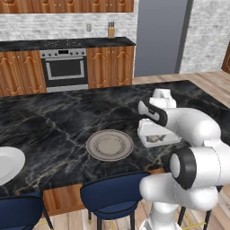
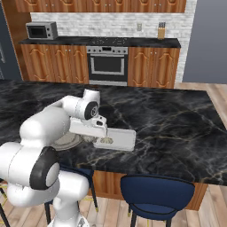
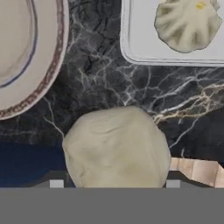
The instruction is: Place two dumplings into each of the tupperware containers and then place the containers in the fridge.
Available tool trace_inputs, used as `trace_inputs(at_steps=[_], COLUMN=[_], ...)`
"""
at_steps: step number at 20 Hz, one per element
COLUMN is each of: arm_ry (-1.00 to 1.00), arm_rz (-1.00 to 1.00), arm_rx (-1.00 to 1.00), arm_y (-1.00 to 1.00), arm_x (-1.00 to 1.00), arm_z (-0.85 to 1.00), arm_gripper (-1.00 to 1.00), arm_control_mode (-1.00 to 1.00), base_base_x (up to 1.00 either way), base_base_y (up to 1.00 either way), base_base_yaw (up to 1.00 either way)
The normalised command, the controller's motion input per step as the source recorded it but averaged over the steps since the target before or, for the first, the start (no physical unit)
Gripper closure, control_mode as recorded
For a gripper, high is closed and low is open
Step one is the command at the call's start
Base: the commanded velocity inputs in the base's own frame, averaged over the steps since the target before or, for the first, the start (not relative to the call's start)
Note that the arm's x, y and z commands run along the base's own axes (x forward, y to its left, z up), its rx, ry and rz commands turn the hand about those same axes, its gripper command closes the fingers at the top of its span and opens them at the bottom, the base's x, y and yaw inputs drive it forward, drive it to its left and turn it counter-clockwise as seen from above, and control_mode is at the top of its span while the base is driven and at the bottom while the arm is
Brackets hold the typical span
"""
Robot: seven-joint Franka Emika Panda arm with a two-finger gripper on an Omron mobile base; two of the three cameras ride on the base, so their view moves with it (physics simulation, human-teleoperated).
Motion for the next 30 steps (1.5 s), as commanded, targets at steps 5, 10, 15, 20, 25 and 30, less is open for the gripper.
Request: trace_inputs(at_steps=[5, 10, 15, 20, 25, 30], arm_ry=[0.00, 0.00, 0.00, 0.00, 0.02, 0.01], arm_rz=[0.00, 0.00, 0.00, 0.00, 0.00, 0.00], arm_rx=[0.00, 0.00, 0.00, 0.00, 0.00, 0.00], arm_y=[-1.00, -0.98, -0.20, 0.01, -0.03, 0.02], arm_x=[0.80, 0.98, 0.85, 0.44, 0.02, -0.22], arm_z=[0.00, -0.10, -0.68, -0.70, -0.19, 0.01], arm_gripper=[1.00, 1.00, 1.00, 1.00, -1.00, -1.00], arm_control_mode=[-1.00, -1.00, -1.00, -1.00, -1.00, -1.00], base_base_x=[0.00, 0.00, 0.00, 0.00, 0.00, 0.00], base_base_y=[0.00, 0.00, 0.00, 0.00, 0.00, 0.00], base_base_yaw=[0.00, 0.00, 0.00, 0.00, 0.00, 0.00])
